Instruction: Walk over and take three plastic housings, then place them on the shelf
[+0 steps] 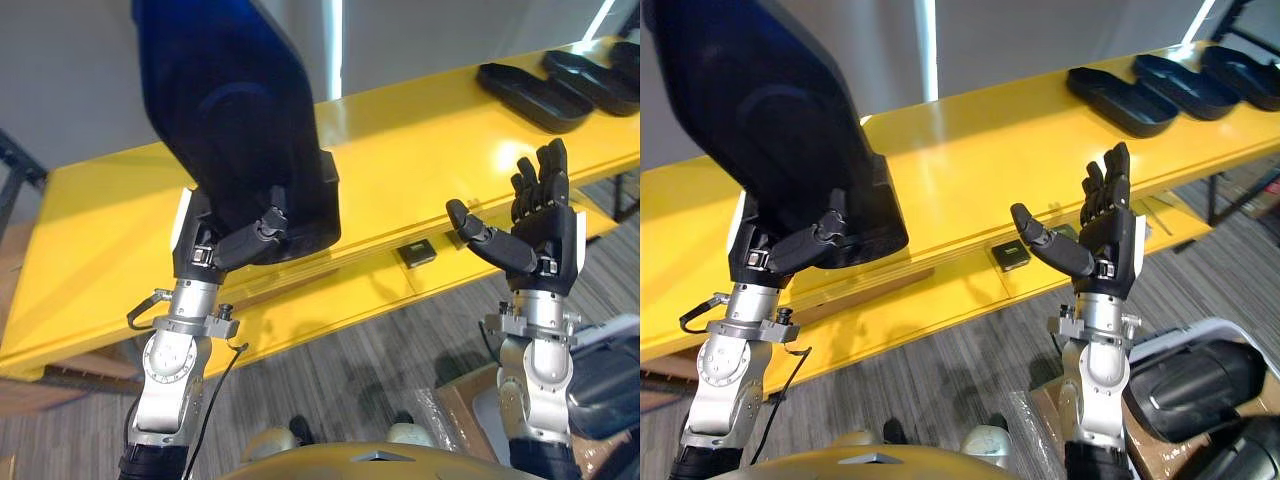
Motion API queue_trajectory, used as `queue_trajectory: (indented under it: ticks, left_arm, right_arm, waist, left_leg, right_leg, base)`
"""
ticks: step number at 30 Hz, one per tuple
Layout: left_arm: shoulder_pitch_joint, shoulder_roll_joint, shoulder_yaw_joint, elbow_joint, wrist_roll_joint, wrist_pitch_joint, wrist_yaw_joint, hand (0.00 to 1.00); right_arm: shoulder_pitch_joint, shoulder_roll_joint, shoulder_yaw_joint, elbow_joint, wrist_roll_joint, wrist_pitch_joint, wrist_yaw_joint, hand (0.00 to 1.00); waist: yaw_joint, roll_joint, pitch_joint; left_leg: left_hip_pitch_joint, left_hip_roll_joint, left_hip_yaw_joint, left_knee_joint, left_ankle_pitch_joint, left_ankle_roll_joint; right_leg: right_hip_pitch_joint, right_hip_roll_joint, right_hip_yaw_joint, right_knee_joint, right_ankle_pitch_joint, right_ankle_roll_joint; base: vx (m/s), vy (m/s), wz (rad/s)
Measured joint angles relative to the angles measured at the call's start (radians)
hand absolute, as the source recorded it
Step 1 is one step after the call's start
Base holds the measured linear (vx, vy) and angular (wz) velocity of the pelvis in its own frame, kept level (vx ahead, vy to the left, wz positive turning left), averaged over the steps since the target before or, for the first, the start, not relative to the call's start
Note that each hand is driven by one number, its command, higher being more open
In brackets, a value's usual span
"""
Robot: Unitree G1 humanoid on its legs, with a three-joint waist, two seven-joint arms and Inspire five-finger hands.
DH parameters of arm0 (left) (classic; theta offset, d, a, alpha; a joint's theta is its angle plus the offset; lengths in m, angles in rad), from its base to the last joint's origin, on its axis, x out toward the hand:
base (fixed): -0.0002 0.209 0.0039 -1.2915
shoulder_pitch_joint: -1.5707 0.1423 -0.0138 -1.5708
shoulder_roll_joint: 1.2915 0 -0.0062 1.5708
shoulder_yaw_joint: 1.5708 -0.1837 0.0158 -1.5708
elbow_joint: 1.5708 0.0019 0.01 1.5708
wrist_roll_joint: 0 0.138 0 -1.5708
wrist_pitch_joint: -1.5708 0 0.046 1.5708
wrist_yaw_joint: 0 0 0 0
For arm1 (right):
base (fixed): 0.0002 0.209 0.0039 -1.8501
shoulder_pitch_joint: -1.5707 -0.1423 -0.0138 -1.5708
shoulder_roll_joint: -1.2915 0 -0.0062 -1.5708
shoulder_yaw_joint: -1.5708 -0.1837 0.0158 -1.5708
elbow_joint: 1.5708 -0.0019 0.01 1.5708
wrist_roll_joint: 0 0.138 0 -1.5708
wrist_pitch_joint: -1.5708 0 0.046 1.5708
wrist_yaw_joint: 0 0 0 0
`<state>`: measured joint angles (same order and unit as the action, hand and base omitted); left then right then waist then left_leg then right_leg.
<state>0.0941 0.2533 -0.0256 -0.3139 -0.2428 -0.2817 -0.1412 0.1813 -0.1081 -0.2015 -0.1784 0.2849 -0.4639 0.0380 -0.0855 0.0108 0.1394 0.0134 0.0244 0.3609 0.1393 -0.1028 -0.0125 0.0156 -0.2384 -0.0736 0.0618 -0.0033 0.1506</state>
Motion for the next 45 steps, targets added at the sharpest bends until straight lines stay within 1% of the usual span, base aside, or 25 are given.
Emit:
queue_trajectory:
  ticks: [1, 3, 4, 5, 6, 7, 9, 10, 12, 14, 16, 18, 19, 21, 24, 26, 28, 30, 35, 36, 40, 45]
  left_arm:
    - [-0.020, 0.003, -0.006, 0.000, -0.010, 0.022, -0.002, 0.00]
    - [-0.115, 0.016, -0.041, 0.021, -0.076, 0.098, 0.012, 0.00]
    - [-0.147, 0.018, -0.048, 0.037, -0.091, 0.113, 0.014, 0.00]
    - [-0.201, 0.026, -0.058, 0.074, -0.124, 0.140, 0.024, 0.00]
    - [-0.261, 0.034, -0.067, 0.125, -0.166, 0.166, 0.042, 0.00]
    - [-0.292, 0.037, -0.067, 0.156, -0.187, 0.177, 0.053, 0.00]
    - [-0.415, 0.058, -0.067, 0.291, -0.244, 0.224, 0.123, 0.00]
    - [-0.442, 0.070, -0.067, 0.327, -0.264, 0.232, 0.138, 0.00]
    - [-0.559, 0.116, -0.064, 0.476, -0.354, 0.270, 0.193, 0.00]
    - [-0.623, 0.130, -0.046, 0.566, -0.396, 0.287, 0.236, 0.00]
    - [-0.684, 0.153, -0.035, 0.671, -0.451, 0.293, 0.254, 0.00]
    - [-0.717, 0.164, -0.036, 0.723, -0.471, 0.312, 0.266, 0.00]
    - [-0.744, 0.178, -0.036, 0.789, -0.482, 0.316, 0.277, 0.00]
    - [-0.757, 0.186, -0.036, 0.836, -0.510, 0.335, 0.285, 0.00]
    - [-0.757, 0.186, -0.039, 0.882, -0.543, 0.374, 0.301, 0.00]
    - [-0.757, 0.186, -0.037, 0.905, -0.557, 0.384, 0.316, 0.00]
    - [-0.770, 0.187, -0.035, 0.904, -0.574, 0.392, 0.325, 0.00]
    - [-0.773, 0.190, -0.036, 0.906, -0.577, 0.417, 0.341, 0.00]
    - [-0.773, 0.192, -0.035, 0.917, -0.579, 0.438, 0.360, 0.00]
    - [-0.773, 0.192, -0.033, 0.924, -0.582, 0.437, 0.366, 1.00]
    - [-0.794, 0.195, -0.027, 0.944, -0.584, 0.439, 0.389, 1.00]
    - [-0.806, 0.196, -0.024, 0.948, -0.574, 0.435, 0.401, 1.00]
  right_arm:
    - [0.009, 0.003, 0.000, -0.004, -0.004, 0.001, 0.000, 1.00]
    - [0.031, 0.003, 0.001, -0.004, -0.006, 0.020, 0.004, 1.00]
    - [0.038, 0.002, 0.000, -0.005, -0.006, 0.025, 0.004, 1.00]
    - [0.046, 0.002, 0.000, -0.005, -0.006, 0.039, 0.005, 1.00]
    - [0.050, -0.001, 0.000, -0.005, -0.006, 0.048, 0.005, 1.00]
    - [0.050, -0.004, 0.000, -0.005, -0.005, 0.053, 0.006, 1.00]
    - [0.057, -0.016, -0.003, -0.022, -0.004, 0.083, 0.025, 1.00]
    - [0.058, -0.018, -0.002, -0.024, -0.005, 0.086, 0.031, 1.00]
    - [0.061, -0.039, -0.001, -0.028, -0.004, 0.088, 0.058, 1.00]
    - [0.063, -0.062, 0.000, -0.029, -0.004, 0.092, 0.077, 1.00]
    - [0.067, -0.067, 0.004, -0.029, -0.002, 0.118, 0.099, 1.00]
    - [0.075, -0.068, 0.007, -0.029, -0.002, 0.127, 0.114, 1.00]
    - [0.075, -0.078, 0.019, -0.030, -0.002, 0.130, 0.134, 1.00]
    - [0.076, -0.085, 0.024, -0.032, -0.002, 0.134, 0.153, 1.00]
    - [0.075, -0.085, 0.034, -0.032, 0.016, 0.168, 0.165, 1.00]
    - [0.075, -0.085, 0.044, -0.033, 0.016, 0.169, 0.178, 1.00]
    - [0.079, -0.085, 0.058, -0.032, 0.016, 0.174, 0.181, 1.00]
    - [0.079, -0.085, 0.088, -0.032, 0.016, 0.175, 0.193, 1.00]
    - [0.085, -0.084, 0.141, -0.032, 0.015, 0.175, 0.194, 1.00]
    - [0.087, -0.084, 0.147, -0.032, 0.015, 0.175, 0.191, 1.00]
    - [0.093, -0.084, 0.154, -0.032, 0.015, 0.175, 0.178, 1.00]
    - [0.100, -0.085, 0.156, -0.032, 0.015, 0.175, 0.168, 1.00]
  waist:
    - [-0.009, 0.000, 0.000]
    - [-0.033, -0.004, -0.007]
    - [-0.039, -0.003, -0.007]
    - [-0.063, -0.003, -0.008]
    - [-0.078, -0.003, -0.010]
    - [-0.083, -0.001, -0.011]
    - [-0.106, 0.001, -0.012]
    - [-0.113, 0.001, -0.012]
    - [-0.130, 0.002, -0.013]
    - [-0.147, 0.008, -0.015]
    - [-0.168, 0.011, -0.014]
    - [-0.171, 0.012, -0.014]
    - [-0.183, 0.019, -0.010]
    - [-0.197, 0.030, -0.007]
    - [-0.200, 0.032, 0.001]
    - [-0.209, 0.033, 0.015]
    - [-0.210, 0.033, 0.019]
    - [-0.211, 0.033, 0.021]
    - [-0.213, 0.034, 0.029]
    - [-0.213, 0.035, 0.032]
    - [-0.216, 0.039, 0.045]
    - [-0.217, 0.040, 0.051]
  left_leg:
    - [0.000, 0.000, 0.008, 0.000, -0.001, 0.001]
    - [-0.001, 0.001, 0.048, -0.001, -0.007, 0.002]
    - [-0.001, 0.002, 0.055, -0.001, -0.008, 0.003]
    - [0.000, 0.004, 0.063, -0.001, -0.008, 0.003]
    - [0.001, 0.006, 0.075, -0.001, -0.009, 0.002]
    - [0.001, 0.008, 0.082, -0.001, -0.009, 0.001]
    - [0.004, 0.018, 0.109, -0.001, -0.009, 0.001]
    - [0.004, 0.021, 0.114, 0.000, -0.009, 0.001]
    - [0.003, 0.022, 0.139, 0.000, -0.008, -0.001]
    - [-0.003, 0.024, 0.152, -0.001, -0.008, -0.002]
    - [-0.005, 0.031, 0.168, -0.001, -0.007, -0.003]
    - [-0.006, 0.038, 0.176, -0.001, -0.008, -0.007]
    - [-0.013, 0.040, 0.186, -0.001, -0.011, -0.011]
    - [-0.029, 0.039, 0.192, 0.000, -0.011, -0.011]
    - [-0.039, 0.040, 0.189, 0.002, -0.011, -0.011]
    - [-0.037, 0.039, 0.163, 0.002, -0.015, -0.015]
    - [-0.037, 0.038, 0.159, 0.004, -0.018, -0.017]
    - [-0.035, 0.039, 0.157, 0.015, -0.025, -0.015]
    - [-0.020, 0.038, 0.154, 0.016, -0.028, -0.018]
    - [-0.020, 0.038, 0.154, 0.017, -0.028, -0.018]
    - [-0.021, 0.039, 0.155, 0.023, -0.028, -0.018]
    - [-0.031, 0.042, 0.155, 0.030, -0.029, -0.019]
  right_leg:
    - [-0.001, 0.000, 0.004, -0.008, 0.007, -0.002]
    - [-0.014, 0.002, 0.037, -0.027, 0.026, 0.003]
    - [-0.016, 0.004, 0.044, -0.032, 0.030, 0.001]
    - [-0.019, 0.007, 0.054, -0.036, 0.036, 0.004]
    - [-0.025, 0.011, 0.063, -0.039, 0.041, 0.004]
    - [-0.030, 0.013, 0.073, -0.041, 0.045, 0.003]
    - [-0.040, 0.025, 0.098, -0.049, 0.059, 0.001]
    - [-0.044, 0.028, 0.105, -0.049, 0.062, -0.001]
    - [-0.060, 0.037, 0.123, -0.056, 0.069, 0.001]
    - [-0.069, 0.040, 0.135, -0.068, 0.079, 0.000]
    - [-0.071, 0.048, 0.151, -0.089, 0.095, -0.002]
    - [-0.081, 0.049, 0.159, -0.098, 0.100, -0.002]
    - [-0.094, 0.049, 0.165, -0.102, 0.100, -0.001]
    - [-0.114, 0.048, 0.172, -0.102, 0.102, -0.001]
    - [-0.121, 0.051, 0.191, -0.118, 0.122, -0.004]
    - [-0.120, 0.052, 0.194, -0.116, 0.123, -0.003]
    - [-0.118, 0.051, 0.194, -0.115, 0.124, -0.003]
    - [-0.112, 0.049, 0.193, -0.115, 0.124, -0.002]
    - [-0.096, 0.048, 0.192, -0.118, 0.124, -0.003]
    - [-0.097, 0.048, 0.192, -0.119, 0.123, -0.003]
    - [-0.101, 0.048, 0.191, -0.122, 0.118, -0.011]
    - [-0.104, 0.049, 0.188, -0.132, 0.119, -0.012]
  base:
    - [-0.01, 0.074, -0.43]
    - [-0.02, 0.058, -0.48]
    - [-0.02, 0.031, -0.37]
    - [-0.03, 0.005, -0.29]
    - [-0.04, -0.002, -0.29]
    - [-0.05, -0.010, -0.39]
    - [-0.06, -0.022, -0.37]
    - [-0.07, -0.030, -0.32]
    - [-0.08, -0.031, -0.32]
    - [-0.06, -0.039, -0.25]
    - [-0.05, -0.048, -0.24]
    - [-0.05, -0.046, -0.20]
    - [-0.06, -0.055, -0.17]
    - [-0.04, -0.049, -0.15]
    - [0.01, -0.037, -0.16]
    - [0.01, -0.040, -0.10]
    - [-0.03, -0.027, 0.00]
    - [-0.05, -0.017, 0.00]
    - [-0.08, -0.026, -0.01]
    - [-0.10, -0.043, -0.03]
    - [-0.08, -0.039, -0.02]
    - [-0.05, -0.045, 0.00]
